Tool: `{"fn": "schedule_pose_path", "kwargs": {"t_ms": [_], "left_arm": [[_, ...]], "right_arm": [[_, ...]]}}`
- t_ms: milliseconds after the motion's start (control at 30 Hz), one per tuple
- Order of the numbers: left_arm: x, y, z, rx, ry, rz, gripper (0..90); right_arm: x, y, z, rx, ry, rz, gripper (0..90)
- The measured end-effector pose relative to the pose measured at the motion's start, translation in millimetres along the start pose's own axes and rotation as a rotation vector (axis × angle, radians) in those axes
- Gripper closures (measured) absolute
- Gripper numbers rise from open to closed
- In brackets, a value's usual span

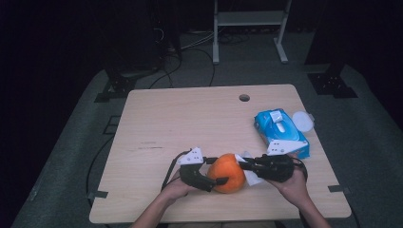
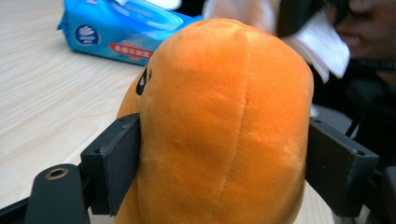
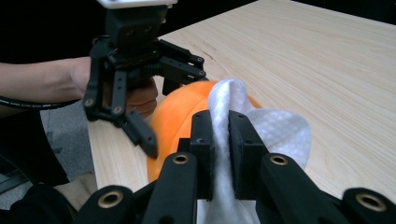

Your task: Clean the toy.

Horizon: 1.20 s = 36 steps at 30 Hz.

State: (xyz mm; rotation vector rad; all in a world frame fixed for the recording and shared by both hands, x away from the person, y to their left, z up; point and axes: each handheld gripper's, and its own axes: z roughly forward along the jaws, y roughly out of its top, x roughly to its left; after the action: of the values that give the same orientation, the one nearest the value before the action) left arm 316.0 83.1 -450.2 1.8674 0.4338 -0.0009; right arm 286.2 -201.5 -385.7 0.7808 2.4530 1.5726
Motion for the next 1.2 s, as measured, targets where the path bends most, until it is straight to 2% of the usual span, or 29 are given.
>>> {"fn": "schedule_pose_path", "kwargs": {"t_ms": [67, 133, 167, 200, 233, 333, 367, 467, 667, 700, 733, 800, 867, 933, 1067, 1133, 1200], "left_arm": [[0.7, -0.5, -0.2, -0.002, -0.004, -0.005, 18.6], [-2.0, 0.5, 0.7, 0.008, -0.003, 0.022, 18.6], [-4.0, 1.3, 1.5, 0.015, -0.001, 0.037, 18.6], [-5.5, 1.9, 2.2, 0.020, 0.000, 0.048, 18.6], [-8.6, 2.6, 3.5, 0.031, -0.005, 0.081, 17.9], [-19.1, 3.3, 8.5, 0.050, -0.006, 0.163, 17.4], [-22.0, 4.1, 10.0, 0.058, 0.005, 0.175, 17.2], [-27.3, 6.3, 13.0, 0.072, 0.021, 0.203, 17.3], [-32.4, 7.1, 18.0, 0.081, 0.039, 0.231, 17.4], [-33.1, 7.2, 19.3, 0.079, 0.048, 0.227, 17.6], [-33.5, 7.1, 20.6, 0.075, 0.057, 0.219, 17.6], [-33.7, 7.5, 21.9, 0.065, 0.083, 0.196, 17.6], [-33.2, 7.5, 22.0, 0.054, 0.095, 0.176, 18.0], [-32.3, 7.8, 21.7, 0.045, 0.100, 0.147, 18.8], [-28.9, 8.0, 22.5, 0.026, 0.102, 0.099, 18.7], [-28.2, 8.5, 23.3, 0.026, 0.107, 0.086, 18.7], [-27.0, 8.6, 23.6, 0.022, 0.119, 0.056, 18.6]], "right_arm": [[-2.6, -1.4, 1.0, 0.003, -0.002, 0.005, 80.5], [-8.8, -4.4, 2.1, 0.010, -0.011, 0.016, 80.4], [-19.0, -9.6, 1.9, 0.011, -0.016, 0.050, 80.4], [-19.0, -9.6, 1.9, 0.011, -0.016, 0.050, 80.4], [-27.2, -15.1, 0.6, 0.017, -0.032, 0.084, 80.5], [-31.8, -18.9, 0.4, 0.026, -0.041, 0.101, 80.5], [-31.9, -19.5, 0.5, 0.026, -0.033, 0.110, 80.6], [-25.3, -14.3, 0.7, 0.027, -0.021, 0.087, 80.6], [-6.3, -0.9, 2.1, 0.000, 0.030, 0.044, 80.6], [-2.6, 1.0, 3.3, -0.006, 0.049, 0.039, 80.5], [5.7, 5.0, 6.5, 0.007, 0.057, -0.001, 80.5], [9.4, 6.5, 8.1, 0.017, 0.063, -0.016, 80.4], [13.3, 7.5, 9.8, 0.035, 0.025, -0.054, 80.4], [6.1, 6.8, 4.0, 0.032, -0.010, -0.049, 80.6], [-1.8, 4.1, -2.8, 0.028, -0.037, -0.028, 80.6], [1.4, 4.4, -3.3, 0.028, -0.037, -0.036, 80.5], [9.3, 6.9, 0.6, 0.035, -0.021, -0.053, 80.4]]}}
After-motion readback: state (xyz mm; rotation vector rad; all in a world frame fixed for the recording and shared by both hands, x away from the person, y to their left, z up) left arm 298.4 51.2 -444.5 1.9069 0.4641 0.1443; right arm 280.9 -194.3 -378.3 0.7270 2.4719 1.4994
